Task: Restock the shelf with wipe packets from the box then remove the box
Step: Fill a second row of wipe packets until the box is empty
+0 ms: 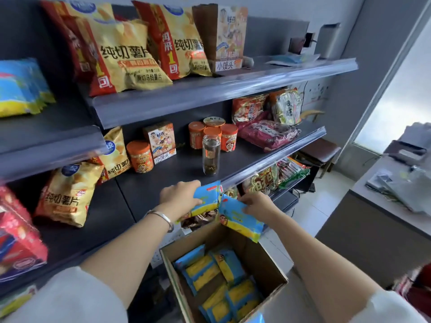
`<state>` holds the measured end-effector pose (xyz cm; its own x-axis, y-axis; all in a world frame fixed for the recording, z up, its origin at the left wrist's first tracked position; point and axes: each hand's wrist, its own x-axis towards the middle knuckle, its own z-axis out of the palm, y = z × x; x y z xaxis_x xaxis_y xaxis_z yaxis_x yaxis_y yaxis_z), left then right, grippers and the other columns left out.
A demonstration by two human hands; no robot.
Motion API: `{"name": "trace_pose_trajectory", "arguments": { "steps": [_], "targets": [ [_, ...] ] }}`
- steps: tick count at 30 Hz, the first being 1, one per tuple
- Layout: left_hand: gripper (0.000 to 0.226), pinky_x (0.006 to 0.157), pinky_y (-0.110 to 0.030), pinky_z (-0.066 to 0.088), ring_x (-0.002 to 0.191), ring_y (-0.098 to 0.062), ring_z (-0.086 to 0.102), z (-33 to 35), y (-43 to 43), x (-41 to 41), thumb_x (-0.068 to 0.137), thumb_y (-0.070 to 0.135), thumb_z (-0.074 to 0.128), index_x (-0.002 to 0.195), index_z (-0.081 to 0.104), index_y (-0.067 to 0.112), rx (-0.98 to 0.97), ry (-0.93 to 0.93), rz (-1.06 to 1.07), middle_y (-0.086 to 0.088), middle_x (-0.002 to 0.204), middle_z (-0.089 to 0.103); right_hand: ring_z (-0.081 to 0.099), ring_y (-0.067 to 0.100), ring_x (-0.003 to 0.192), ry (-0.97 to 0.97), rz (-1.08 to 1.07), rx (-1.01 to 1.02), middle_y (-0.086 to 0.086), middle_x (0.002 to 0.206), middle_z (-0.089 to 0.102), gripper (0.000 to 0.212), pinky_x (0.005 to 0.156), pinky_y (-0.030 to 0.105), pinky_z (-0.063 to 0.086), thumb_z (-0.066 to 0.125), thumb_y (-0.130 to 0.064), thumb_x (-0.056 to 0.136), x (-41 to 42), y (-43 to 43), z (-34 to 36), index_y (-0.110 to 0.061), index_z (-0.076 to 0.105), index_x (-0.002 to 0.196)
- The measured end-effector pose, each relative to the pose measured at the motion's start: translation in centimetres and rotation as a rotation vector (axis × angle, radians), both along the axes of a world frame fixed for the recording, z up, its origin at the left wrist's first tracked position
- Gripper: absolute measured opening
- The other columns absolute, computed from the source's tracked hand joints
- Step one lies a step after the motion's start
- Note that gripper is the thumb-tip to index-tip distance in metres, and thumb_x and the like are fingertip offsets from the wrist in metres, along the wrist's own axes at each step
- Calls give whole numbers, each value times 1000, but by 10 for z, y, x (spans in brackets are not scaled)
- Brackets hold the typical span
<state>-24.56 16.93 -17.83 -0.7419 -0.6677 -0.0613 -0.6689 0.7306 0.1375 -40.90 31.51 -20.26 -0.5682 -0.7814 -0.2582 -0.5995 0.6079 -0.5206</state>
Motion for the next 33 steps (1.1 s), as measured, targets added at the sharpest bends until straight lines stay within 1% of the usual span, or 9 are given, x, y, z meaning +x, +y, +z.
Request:
{"name": "trace_pose_trajectory", "arguments": {
  "steps": [2,6,9,16,19,21,26,29,33],
  "targets": [
    [26,70,-31,39,100,-24,59,21,1,4,89,46,55,108,49,29,-21,55,17,3,109,62,58,20,108,44,-6,-69,3,118,65,37,89,29,46,59,-5,87,-2,-1,16,-17,65,121],
    [31,68,-30,39,97,-20,58,65,3,16,90,47,53,112,50,25,-110,174,46,2,109,59,60,20,101,110,-52,-230,-7,105,66,27,93,46,47,61,-17,87,-4,-3,55,-33,67,107],
    [38,78,-34,39,103,-22,57,97,6,33,90,47,54,121,51,25,-241,270,88,0,112,62,60,22,100,147,-36,-375,-4,105,67,25,92,50,46,57,-19,90,4,-7,88,-34,65,109],
    [39,89,-38,32,105,-23,53,157,-11,96,89,45,56,125,46,32,-476,483,256,2,107,63,57,21,108,361,76,-613,-8,118,63,31,89,39,37,52,-19,94,53,-45,161,-31,59,121],
    [41,91,-40,31,110,-24,50,181,-21,135,89,44,57,127,48,32,-560,534,332,4,108,63,56,23,109,441,157,-693,-5,116,64,31,84,36,31,51,-18,93,84,-70,189,-30,59,121],
    [40,93,-43,30,112,-25,49,195,-31,163,89,41,58,127,48,31,-581,559,382,3,111,63,57,22,108,506,212,-745,-5,116,64,32,85,37,32,51,-19,93,108,-88,207,-30,59,123],
    [39,90,-41,29,113,-26,50,217,-76,240,89,38,59,125,49,29,-572,537,536,2,118,59,56,21,110,686,374,-838,-7,121,62,33,93,38,30,46,-19,96,176,-137,238,-28,57,125],
    [39,87,-39,27,112,-24,51,216,-107,284,89,39,58,125,48,29,-555,476,620,2,119,58,55,20,111,779,444,-834,-9,122,61,35,93,37,29,43,-18,96,215,-175,247,-31,56,126],
    [39,88,-39,27,111,-23,52,210,-148,329,91,42,55,126,46,31,-587,369,699,4,120,58,55,20,108,801,490,-767,-9,120,60,38,86,35,28,42,-15,96,257,-236,246,-32,54,128]
  ]
}}
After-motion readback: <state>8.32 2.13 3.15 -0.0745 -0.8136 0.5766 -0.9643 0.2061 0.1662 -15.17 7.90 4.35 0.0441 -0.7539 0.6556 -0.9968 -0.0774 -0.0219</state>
